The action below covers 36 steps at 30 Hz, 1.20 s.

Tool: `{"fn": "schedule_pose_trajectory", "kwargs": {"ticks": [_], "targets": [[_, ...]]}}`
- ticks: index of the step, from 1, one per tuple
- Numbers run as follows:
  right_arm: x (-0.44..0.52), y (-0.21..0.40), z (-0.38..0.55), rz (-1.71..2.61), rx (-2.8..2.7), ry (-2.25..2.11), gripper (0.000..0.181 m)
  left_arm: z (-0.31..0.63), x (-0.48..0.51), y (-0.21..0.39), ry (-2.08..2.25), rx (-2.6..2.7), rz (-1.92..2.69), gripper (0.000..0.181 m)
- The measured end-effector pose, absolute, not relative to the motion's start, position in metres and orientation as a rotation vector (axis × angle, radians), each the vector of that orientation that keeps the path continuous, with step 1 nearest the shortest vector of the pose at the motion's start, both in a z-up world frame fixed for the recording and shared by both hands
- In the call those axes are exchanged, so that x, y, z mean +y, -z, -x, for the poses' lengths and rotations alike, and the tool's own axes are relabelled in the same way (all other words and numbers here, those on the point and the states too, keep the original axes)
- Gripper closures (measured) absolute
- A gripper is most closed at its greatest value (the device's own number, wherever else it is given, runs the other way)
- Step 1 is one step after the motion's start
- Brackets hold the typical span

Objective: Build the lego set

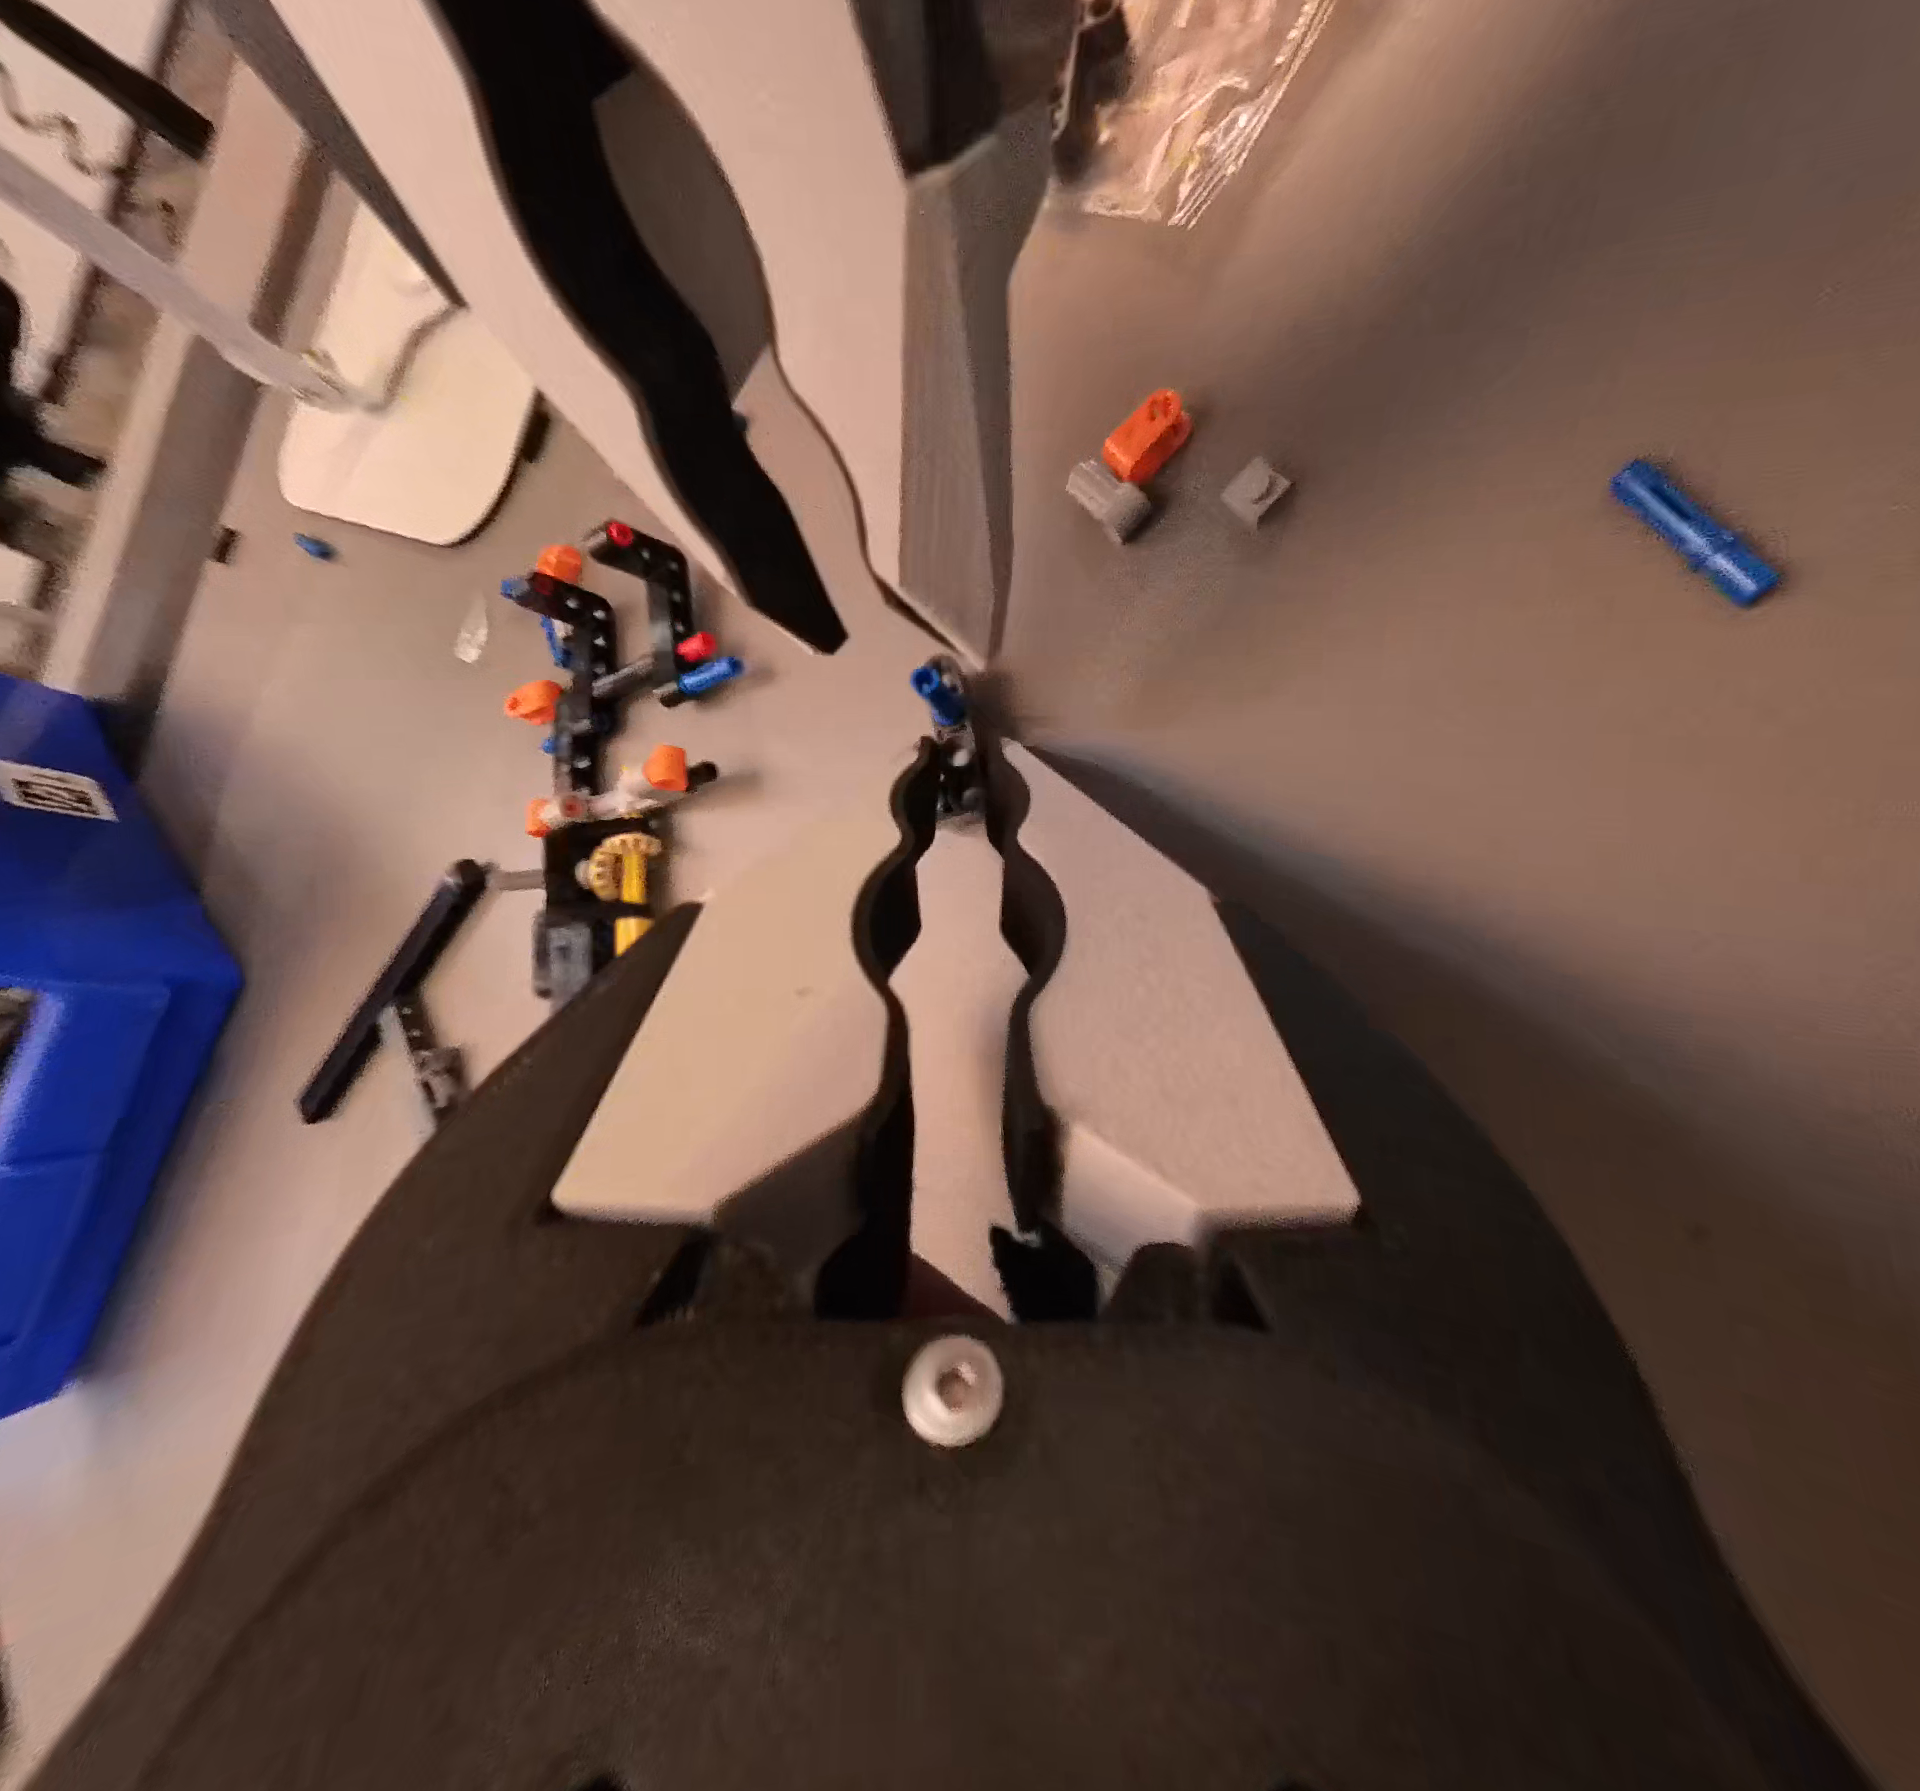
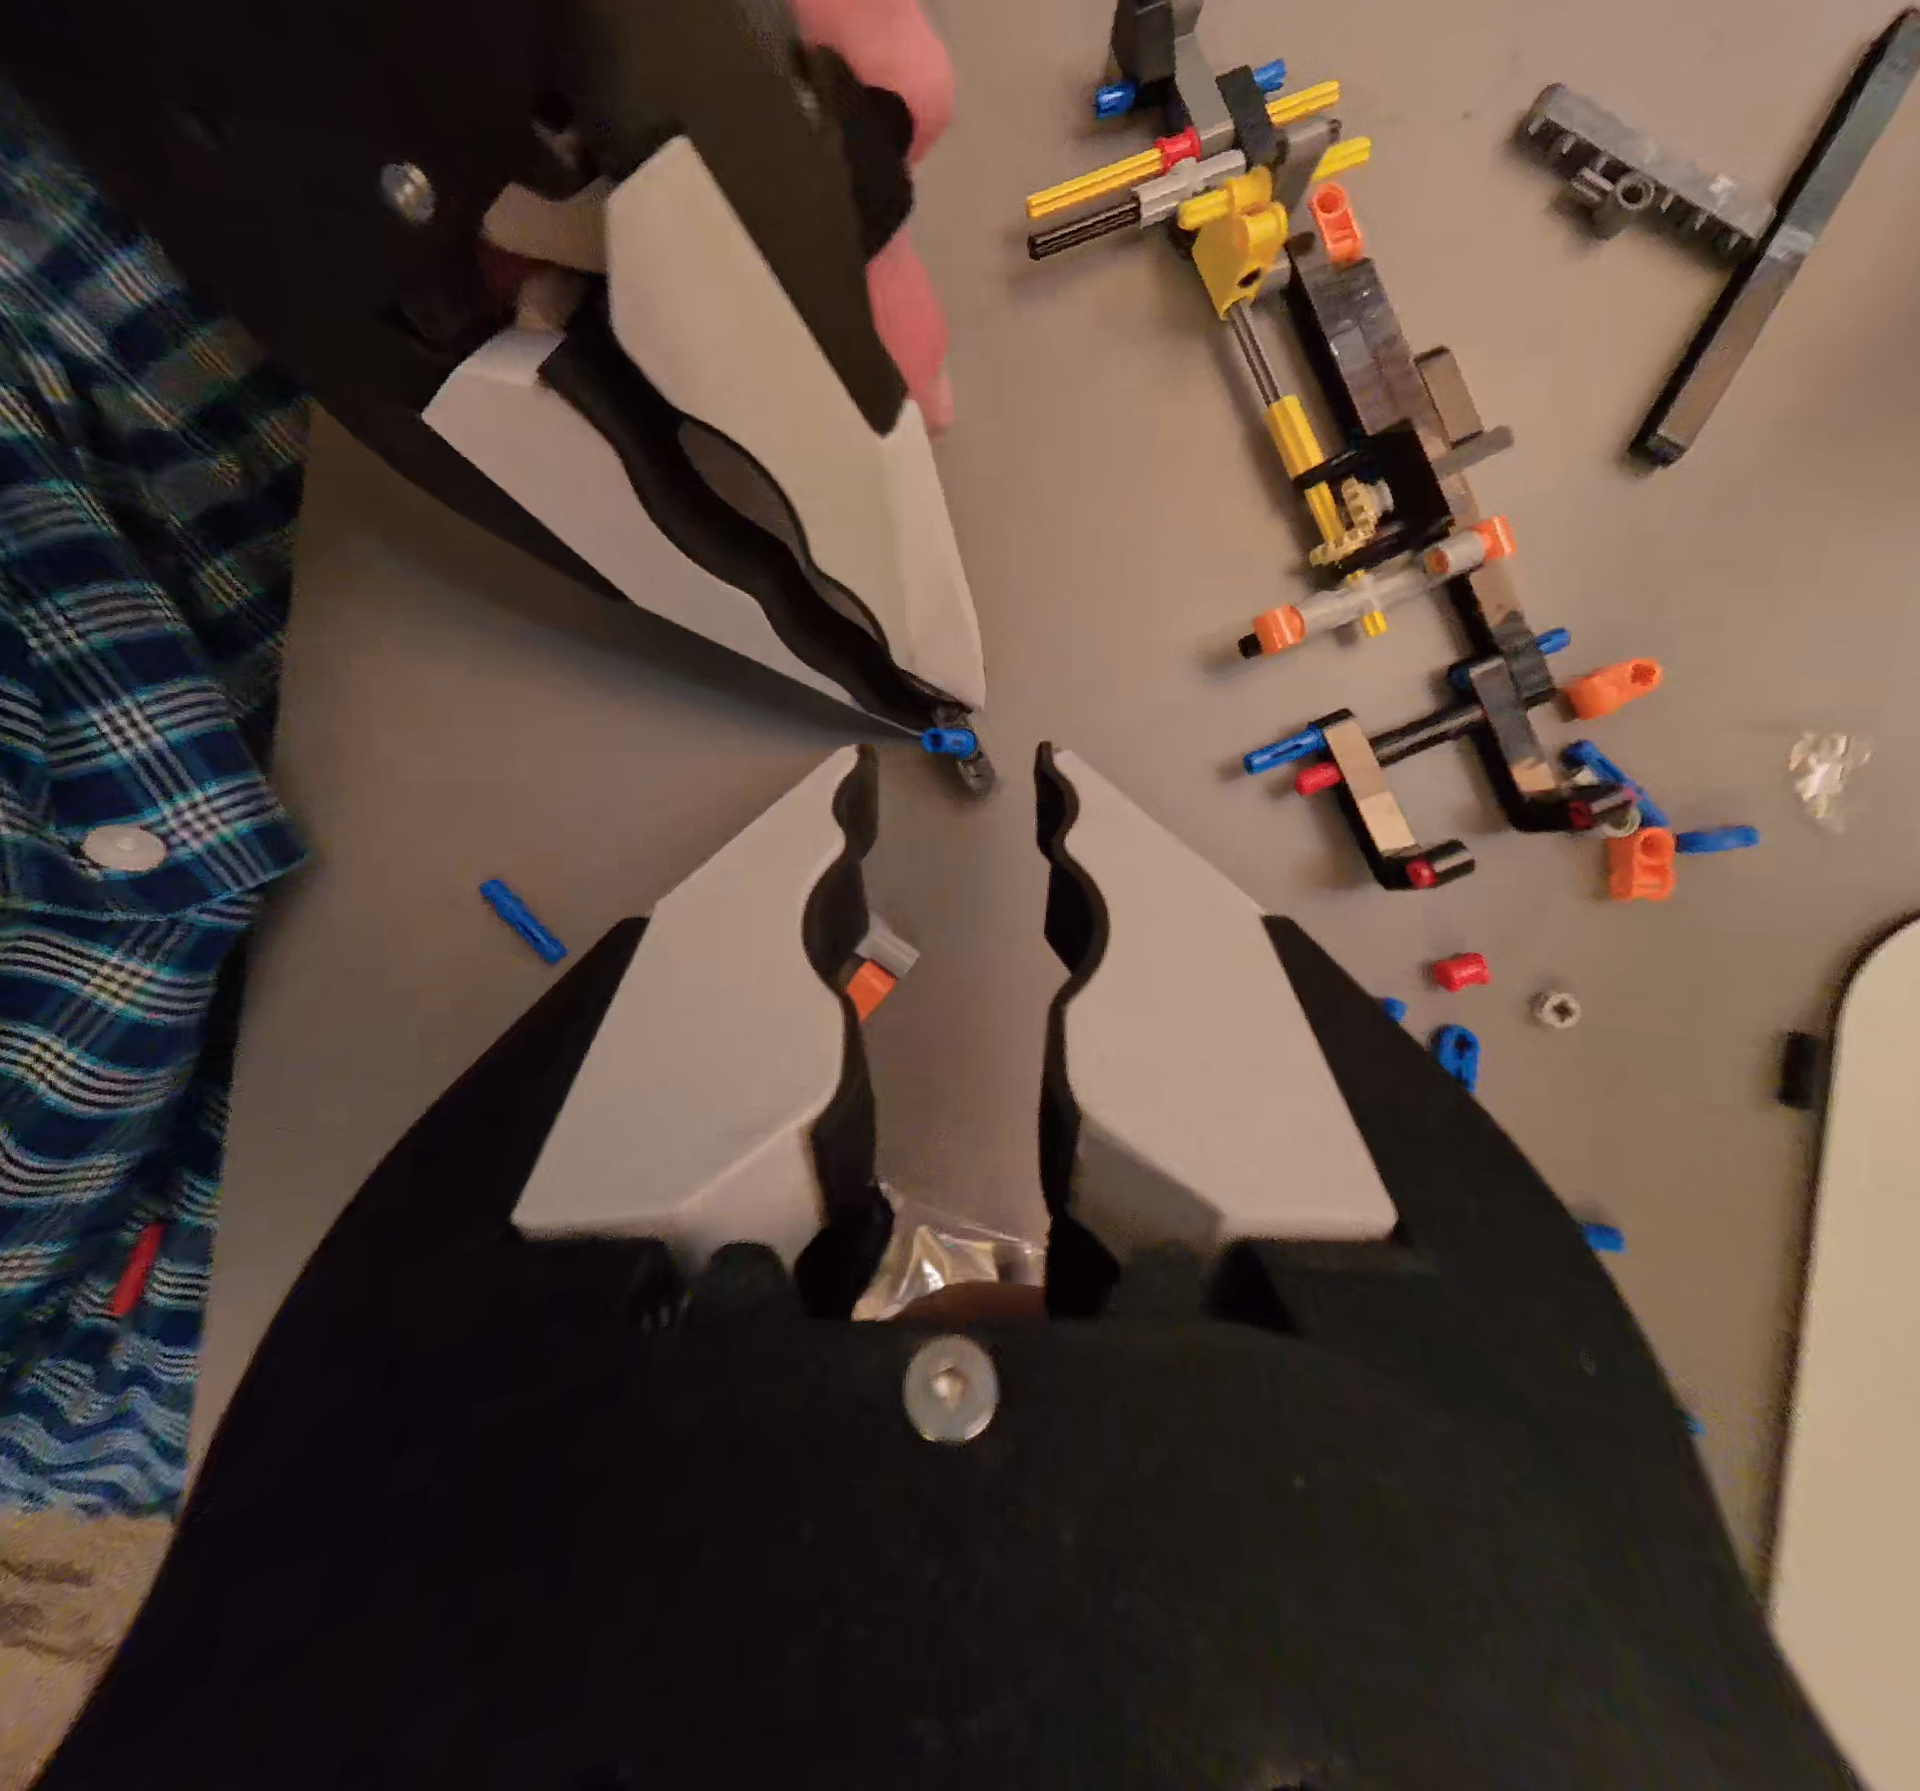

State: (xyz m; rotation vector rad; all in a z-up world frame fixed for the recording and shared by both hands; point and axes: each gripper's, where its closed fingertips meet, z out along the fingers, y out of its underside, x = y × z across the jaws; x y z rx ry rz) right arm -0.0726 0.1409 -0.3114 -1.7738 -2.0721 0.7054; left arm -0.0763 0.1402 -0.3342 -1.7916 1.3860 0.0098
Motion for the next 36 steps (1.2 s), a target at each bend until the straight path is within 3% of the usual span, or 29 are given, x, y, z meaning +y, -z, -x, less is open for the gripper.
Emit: {"fn": "schedule_pose_trajectory", "kwargs": {"ticks": [10, 19, 24, 29, 36], "targets": [[0.153, 0.255, 0.07, 1.846, -1.585, -1.198, 0.134, 0.071, 0.153, 0.257, -0.242, 1.314, 1.446, 0.176], [0.155, 0.198, 0.067, 1.691, -1.359, -1.446, 0.143, 0.063, 0.157, 0.205, -0.456, 1.281, 1.2, 0.176], [0.152, 0.184, 0.061, 1.637, -1.327, -1.483, 0.139, 0.055, 0.154, 0.188, -0.525, 1.278, 1.096, 0.176], [0.147, 0.176, 0.056, 1.588, -1.321, -1.523, 0.156, 0.052, 0.155, 0.182, -0.567, 1.277, 1.066, 0.176], [0.147, 0.172, 0.056, 1.549, -1.316, -1.498, 0.157, 0.051, 0.157, 0.176, -0.592, 1.263, 1.048, 0.176]]}}
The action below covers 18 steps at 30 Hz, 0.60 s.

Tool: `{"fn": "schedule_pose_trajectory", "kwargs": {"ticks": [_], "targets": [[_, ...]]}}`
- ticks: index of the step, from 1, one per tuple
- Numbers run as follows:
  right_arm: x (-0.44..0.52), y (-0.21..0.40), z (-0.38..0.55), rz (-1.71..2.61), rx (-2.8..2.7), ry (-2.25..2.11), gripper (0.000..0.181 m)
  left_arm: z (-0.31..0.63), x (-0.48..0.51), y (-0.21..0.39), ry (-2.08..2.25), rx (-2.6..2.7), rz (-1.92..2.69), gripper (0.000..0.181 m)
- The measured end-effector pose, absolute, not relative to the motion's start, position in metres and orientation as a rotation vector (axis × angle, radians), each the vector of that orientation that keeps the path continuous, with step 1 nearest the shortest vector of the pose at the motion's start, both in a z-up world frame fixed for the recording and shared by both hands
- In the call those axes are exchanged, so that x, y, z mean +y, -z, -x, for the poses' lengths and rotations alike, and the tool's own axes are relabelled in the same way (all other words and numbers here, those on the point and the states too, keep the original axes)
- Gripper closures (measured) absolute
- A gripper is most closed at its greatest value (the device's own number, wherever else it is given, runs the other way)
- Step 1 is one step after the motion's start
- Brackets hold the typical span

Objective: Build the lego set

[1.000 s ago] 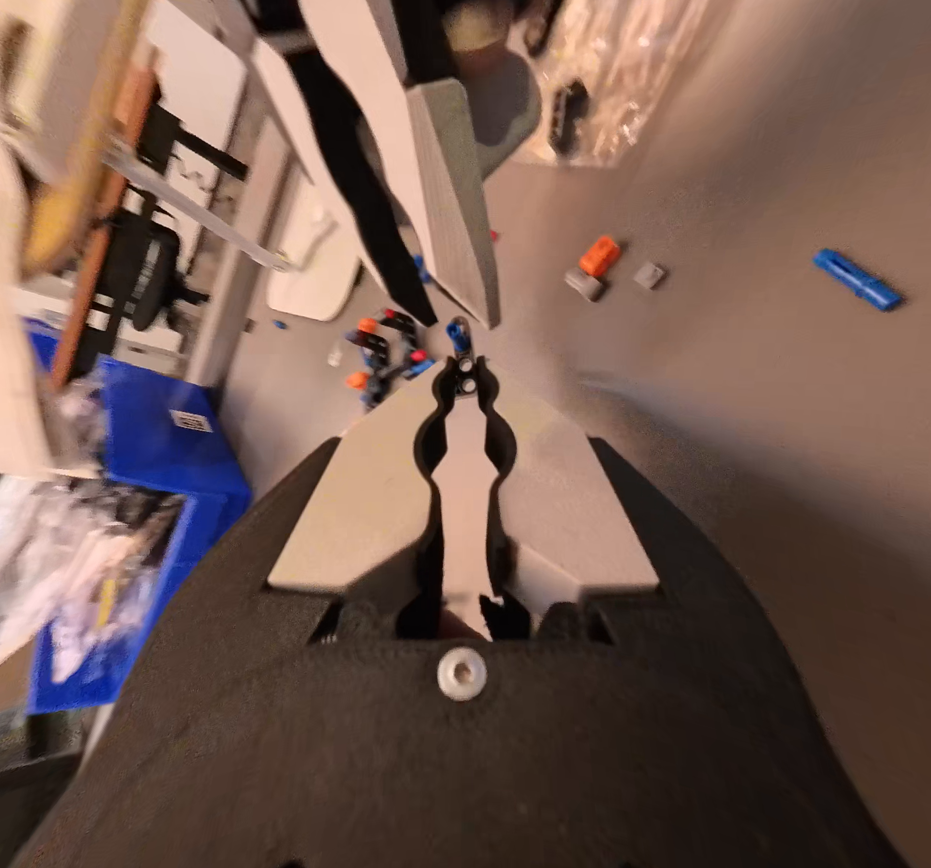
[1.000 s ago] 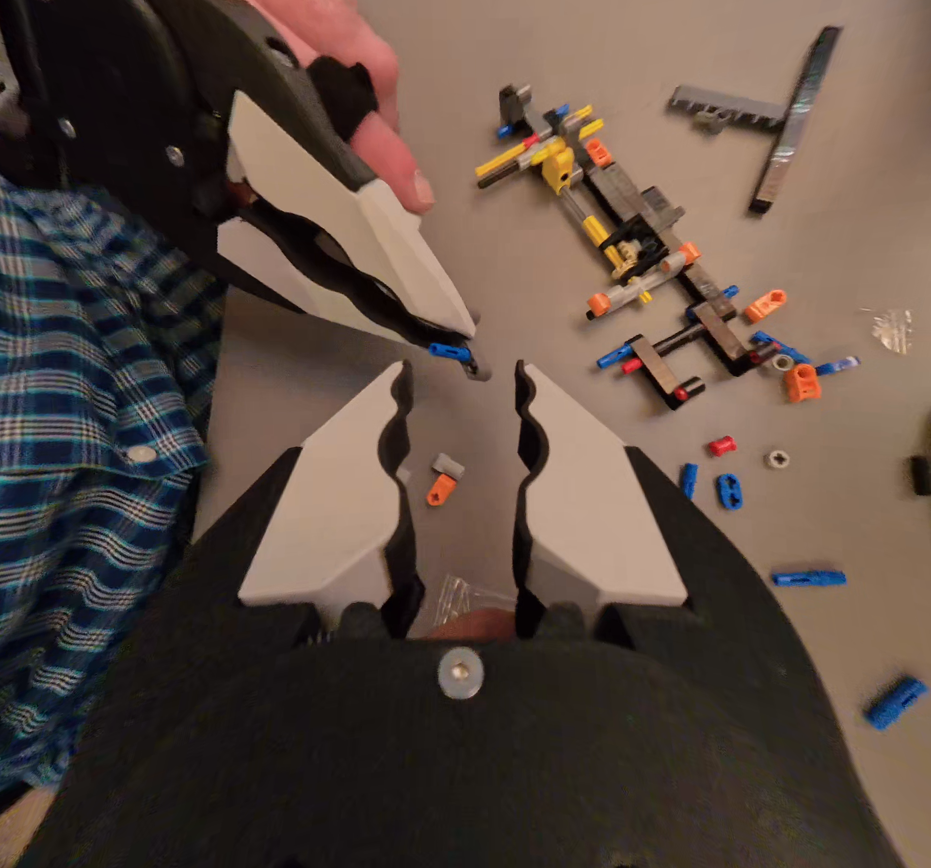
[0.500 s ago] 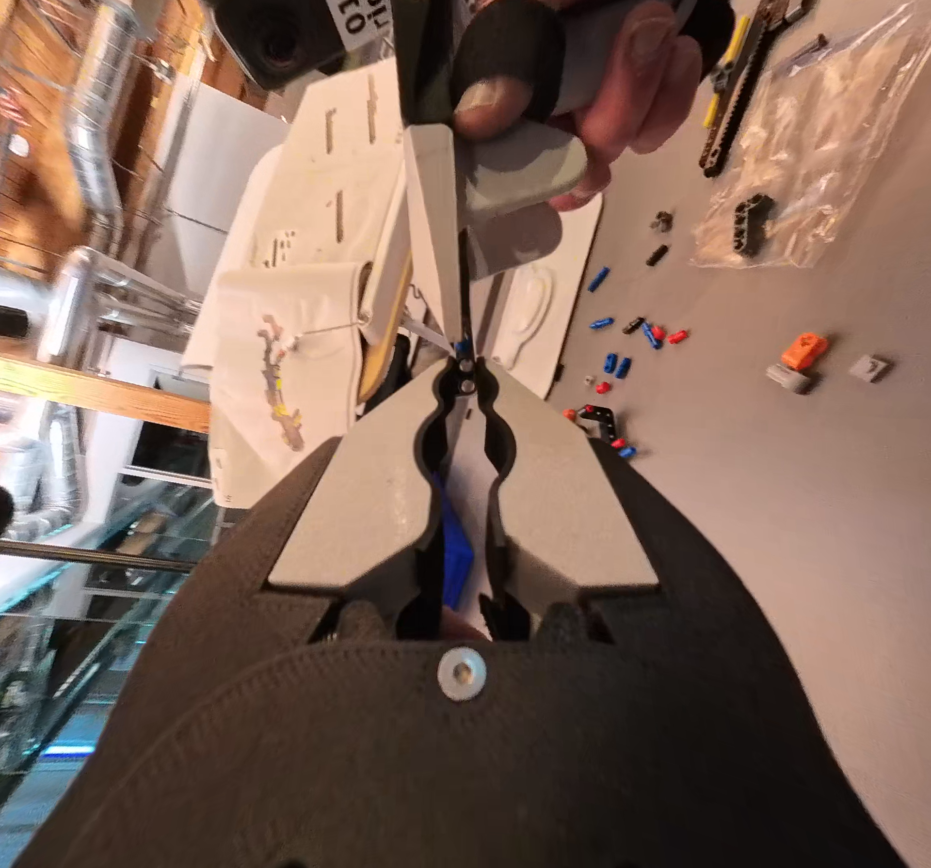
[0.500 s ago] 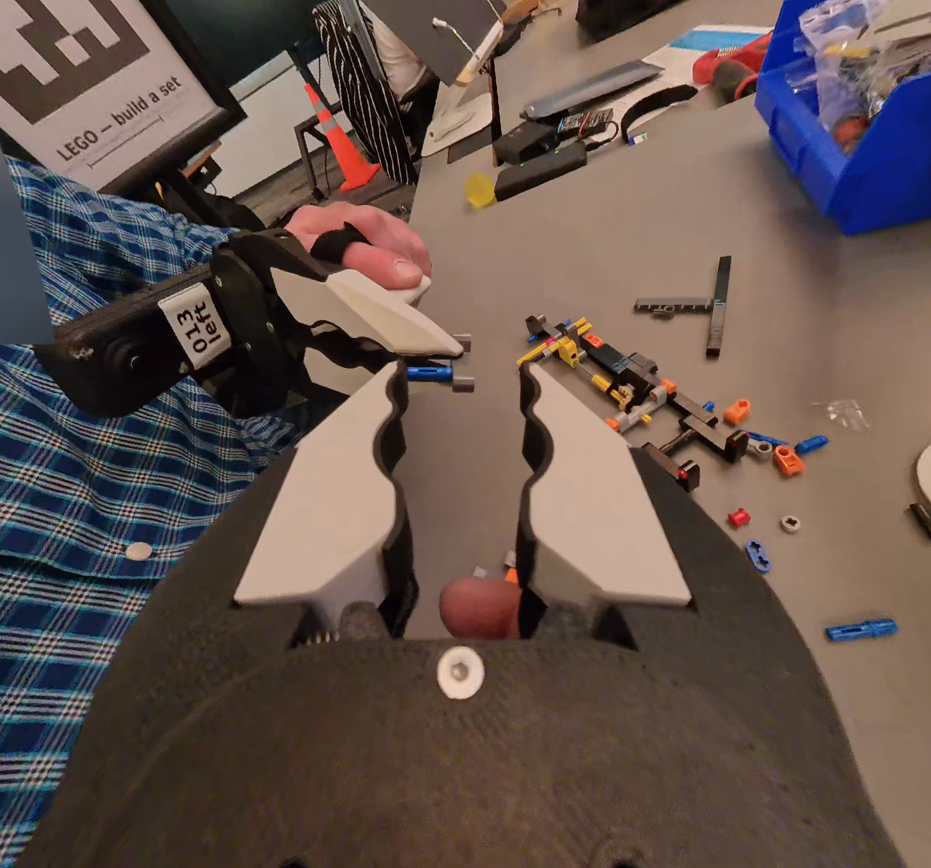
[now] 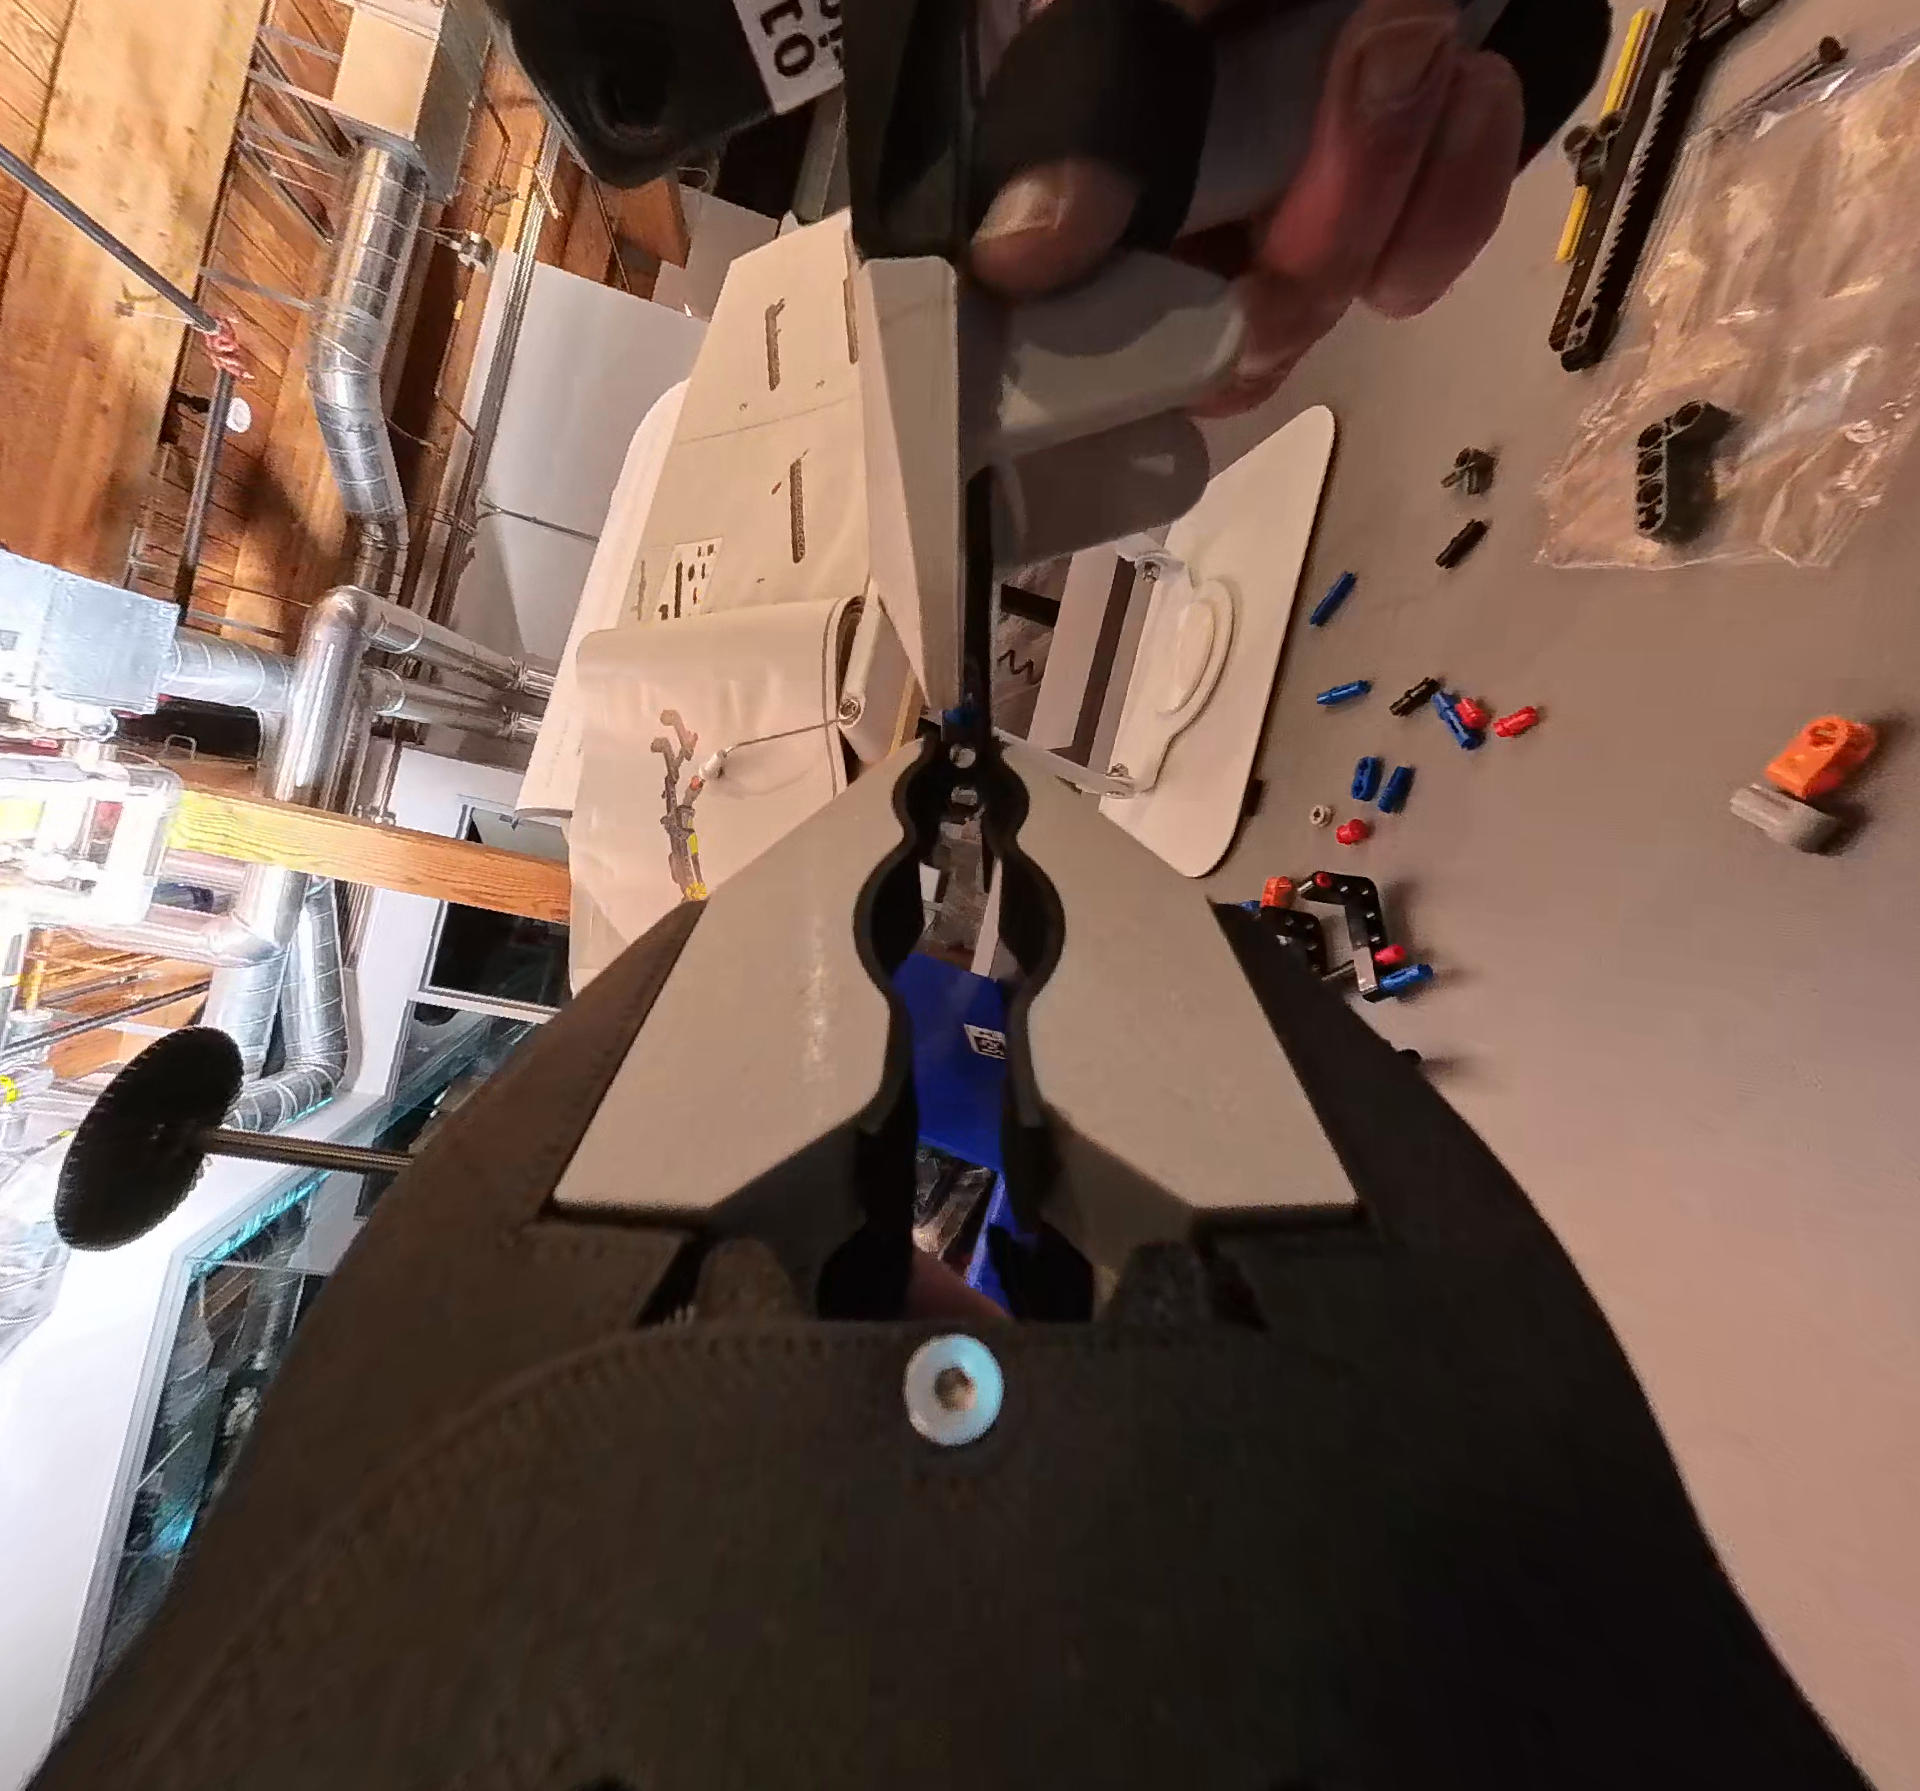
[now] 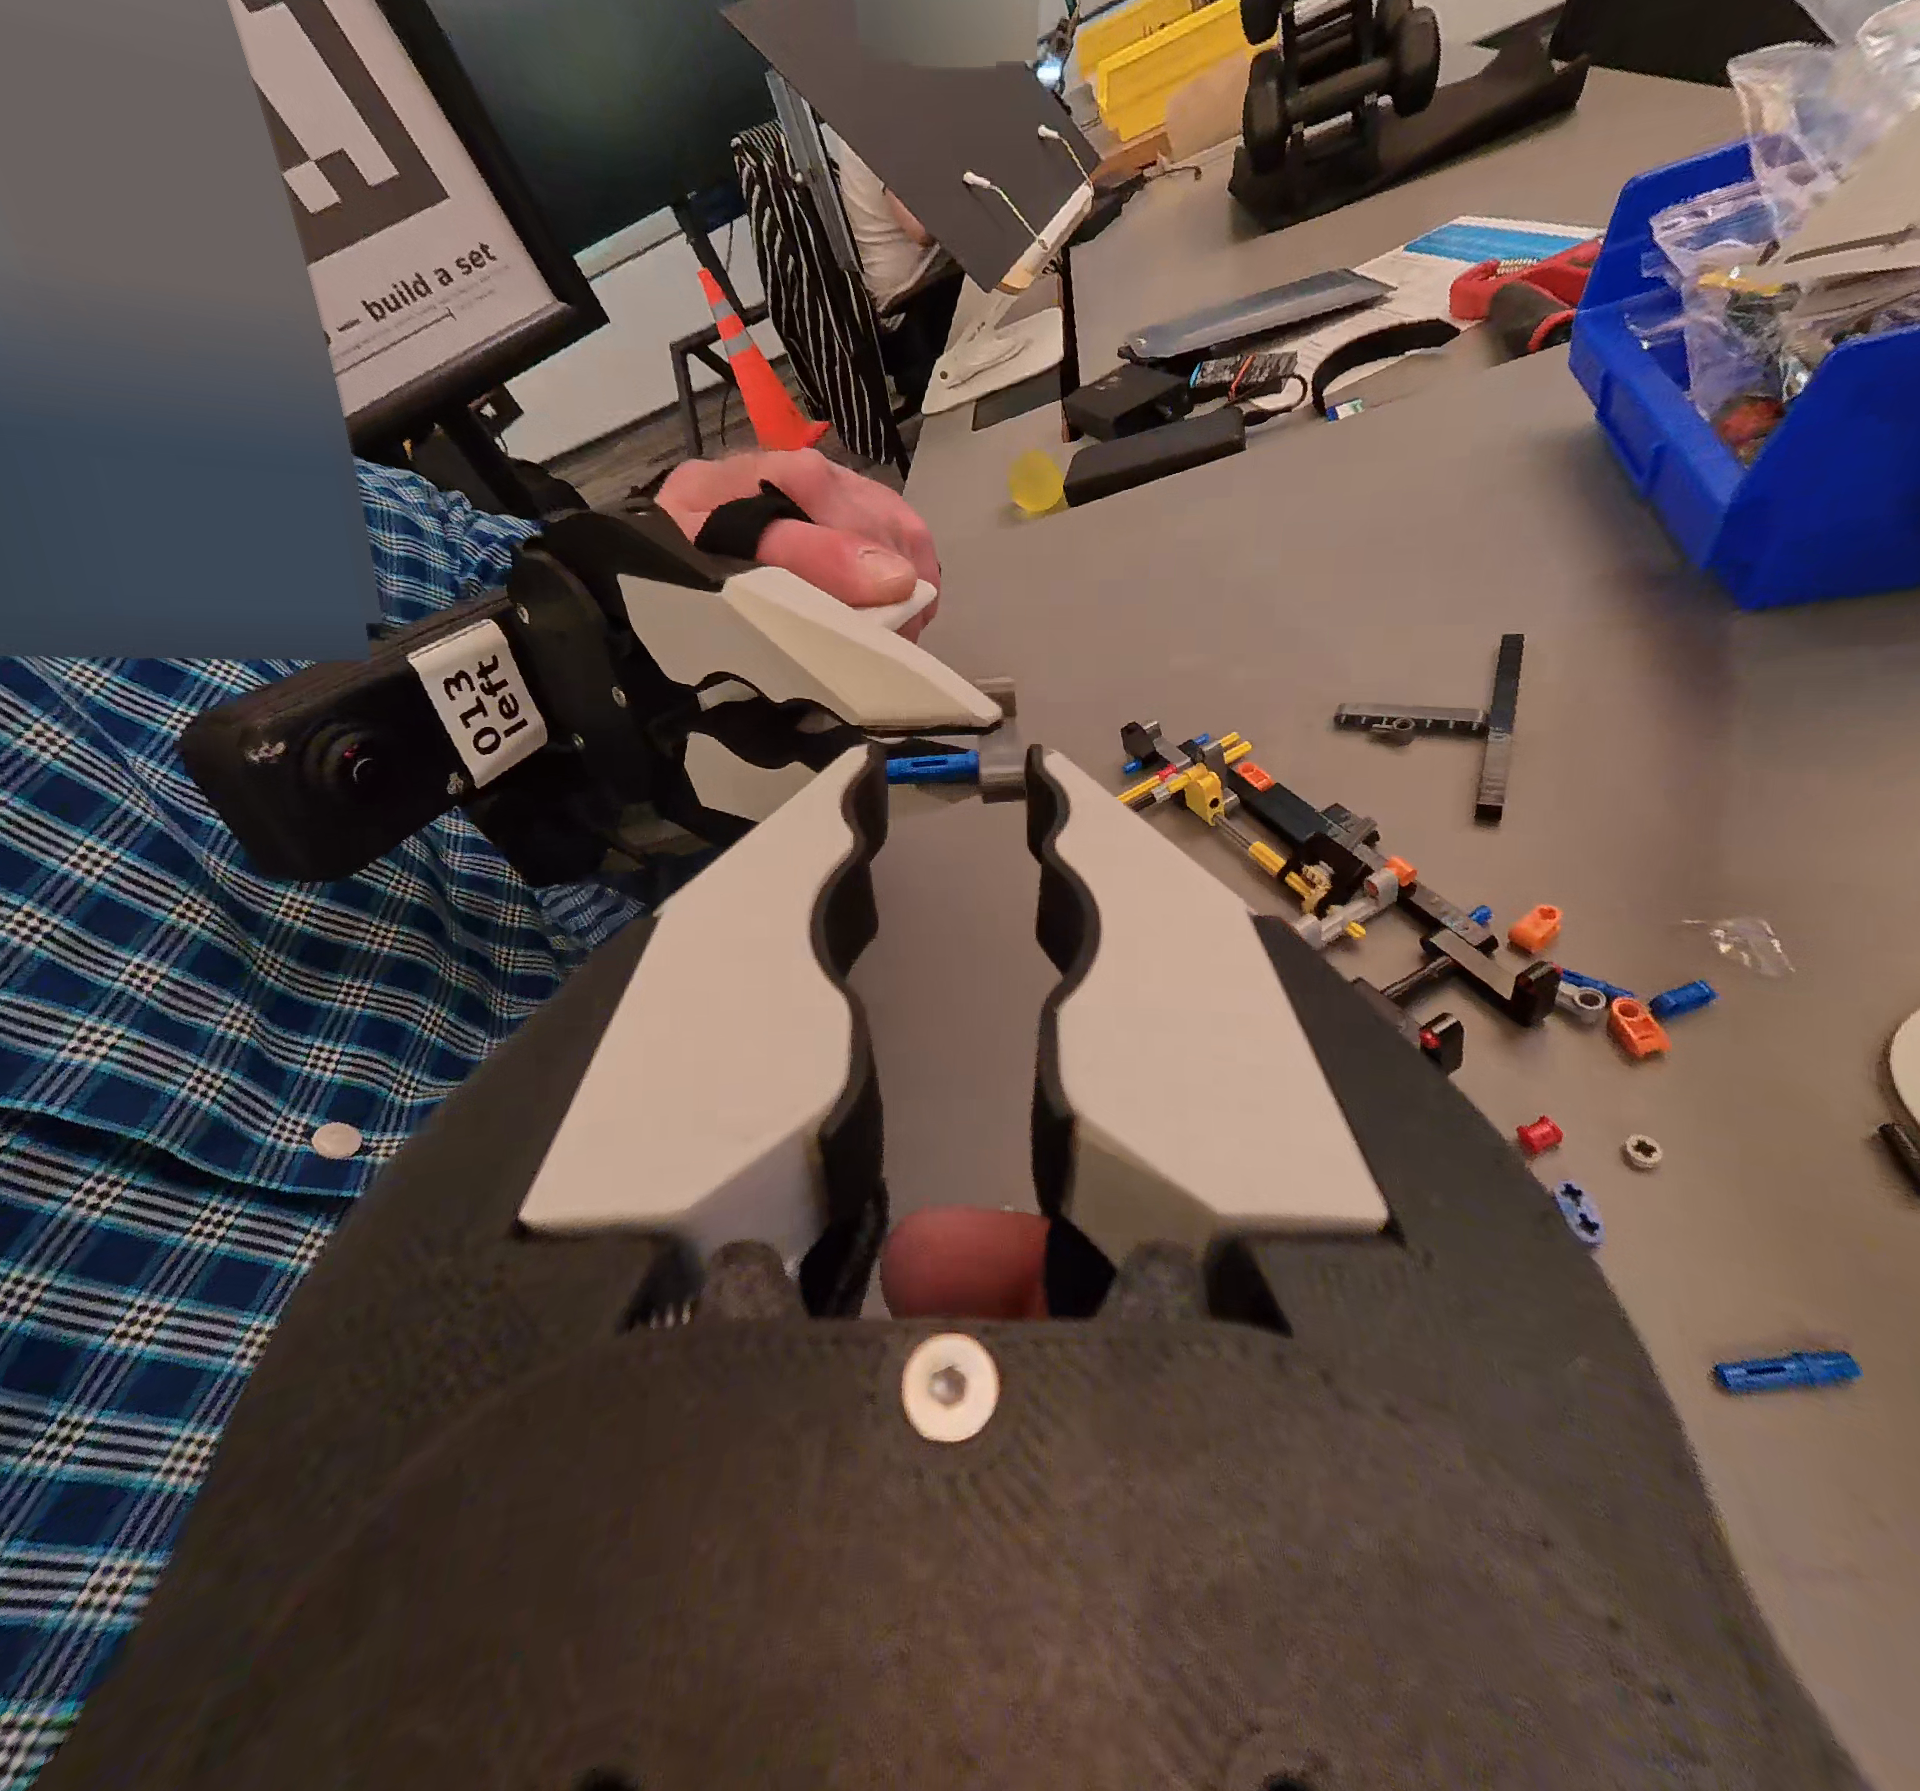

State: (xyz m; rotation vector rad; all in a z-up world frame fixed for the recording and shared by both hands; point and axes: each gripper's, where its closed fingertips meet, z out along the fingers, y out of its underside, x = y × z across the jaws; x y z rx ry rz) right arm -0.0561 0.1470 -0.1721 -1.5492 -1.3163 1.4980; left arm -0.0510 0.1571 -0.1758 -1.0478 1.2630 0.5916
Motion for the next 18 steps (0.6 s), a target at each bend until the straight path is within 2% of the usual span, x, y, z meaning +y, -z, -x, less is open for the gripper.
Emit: {"fn": "schedule_pose_trajectory", "kwargs": {"ticks": [18], "targets": [[0.1438, 0.1682, 0.0585, 1.479, -1.365, -1.421, 0.159, 0.0528, 0.153, 0.1712, -0.465, 1.217, 1.121, 0.175]]}}
